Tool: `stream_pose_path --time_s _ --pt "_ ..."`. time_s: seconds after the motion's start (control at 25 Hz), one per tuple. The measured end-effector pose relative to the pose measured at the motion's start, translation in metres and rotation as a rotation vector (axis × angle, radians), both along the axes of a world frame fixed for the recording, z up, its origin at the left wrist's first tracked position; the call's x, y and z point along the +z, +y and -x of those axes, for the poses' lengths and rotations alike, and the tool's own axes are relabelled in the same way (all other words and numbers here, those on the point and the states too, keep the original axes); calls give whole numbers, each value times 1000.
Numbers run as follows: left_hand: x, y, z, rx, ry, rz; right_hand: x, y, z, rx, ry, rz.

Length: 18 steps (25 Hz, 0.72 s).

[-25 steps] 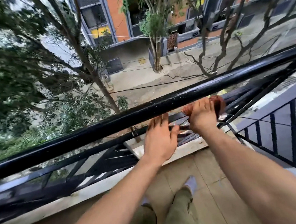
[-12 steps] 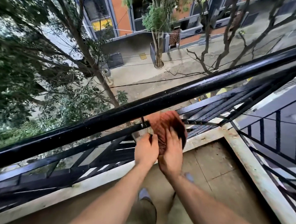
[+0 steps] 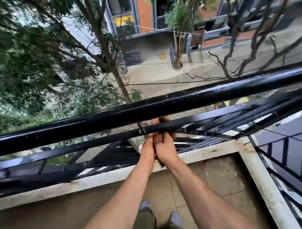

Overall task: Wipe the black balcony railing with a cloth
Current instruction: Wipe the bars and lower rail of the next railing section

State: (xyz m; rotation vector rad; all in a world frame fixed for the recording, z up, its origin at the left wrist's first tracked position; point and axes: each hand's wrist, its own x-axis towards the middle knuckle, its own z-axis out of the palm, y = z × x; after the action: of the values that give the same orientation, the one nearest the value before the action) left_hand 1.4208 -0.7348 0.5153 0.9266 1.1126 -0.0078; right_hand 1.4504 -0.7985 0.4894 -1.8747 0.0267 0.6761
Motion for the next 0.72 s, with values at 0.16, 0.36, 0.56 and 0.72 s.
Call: stream_pose_path --time_s 0.16,0.36,0.56,0.72 --pt "-35 -5 2 -16 33 15 -26 -4 -14 145 -48 -27" --pt "-79 7 -6 -11 -43 29 -55 -8 8 98 -397 -89" --pt "-140 -2 -19 90 -218 135 -97 -22 1 102 -617 -172" --pt "-191 -8 -36 25 -325 47 -120 -29 -26 97 -753 -15"
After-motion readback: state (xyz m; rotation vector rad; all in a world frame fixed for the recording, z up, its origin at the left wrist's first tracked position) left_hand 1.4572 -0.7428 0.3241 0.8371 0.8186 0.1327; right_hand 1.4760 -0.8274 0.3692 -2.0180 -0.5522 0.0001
